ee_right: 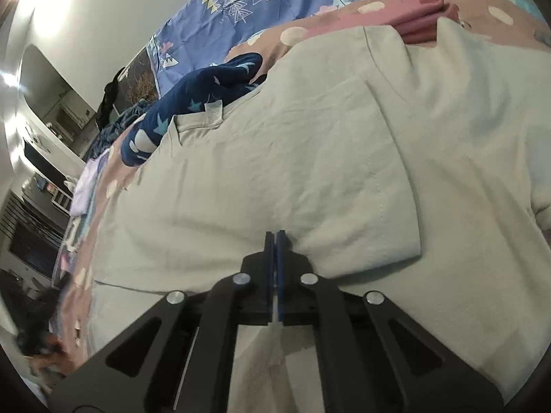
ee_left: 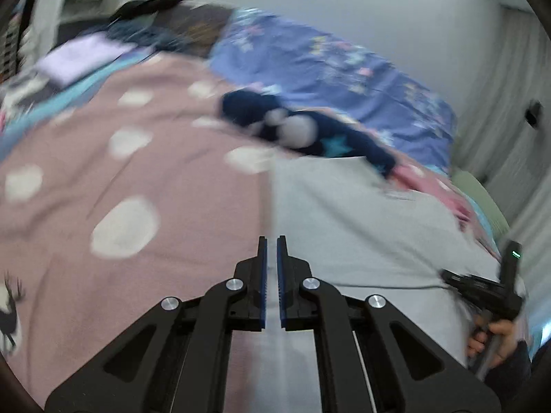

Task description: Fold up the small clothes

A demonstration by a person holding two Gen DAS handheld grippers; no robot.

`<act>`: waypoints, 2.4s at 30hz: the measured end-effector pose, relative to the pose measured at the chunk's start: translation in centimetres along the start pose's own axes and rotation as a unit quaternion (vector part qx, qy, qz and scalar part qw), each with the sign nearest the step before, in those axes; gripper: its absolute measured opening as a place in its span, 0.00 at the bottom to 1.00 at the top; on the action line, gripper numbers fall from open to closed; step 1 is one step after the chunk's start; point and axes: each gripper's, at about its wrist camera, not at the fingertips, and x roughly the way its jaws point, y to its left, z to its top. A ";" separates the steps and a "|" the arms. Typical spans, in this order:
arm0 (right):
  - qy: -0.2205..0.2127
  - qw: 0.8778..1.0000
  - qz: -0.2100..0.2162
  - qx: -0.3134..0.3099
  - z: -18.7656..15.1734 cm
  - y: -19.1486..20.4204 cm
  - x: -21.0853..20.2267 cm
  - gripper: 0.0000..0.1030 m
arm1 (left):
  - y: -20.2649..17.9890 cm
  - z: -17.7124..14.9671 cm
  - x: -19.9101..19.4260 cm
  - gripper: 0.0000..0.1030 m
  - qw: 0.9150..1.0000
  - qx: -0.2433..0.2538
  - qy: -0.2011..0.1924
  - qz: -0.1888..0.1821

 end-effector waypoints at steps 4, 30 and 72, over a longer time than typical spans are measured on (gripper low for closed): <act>-0.002 1.000 0.007 0.005 0.2 -0.6 0.0 0.00 | -7.0 1.5 1.3 0.05 0.996 0.088 0.009 0.003; -0.284 0.861 -0.033 0.420 -1.3 -34.5 -28.6 0.41 | -10.2 -2.1 12.3 0.08 0.987 0.113 0.100 0.046; 0.021 0.988 0.155 0.016 -1.2 0.5 -0.8 0.23 | -11.7 -1.1 11.3 0.51 0.985 0.012 0.104 -0.138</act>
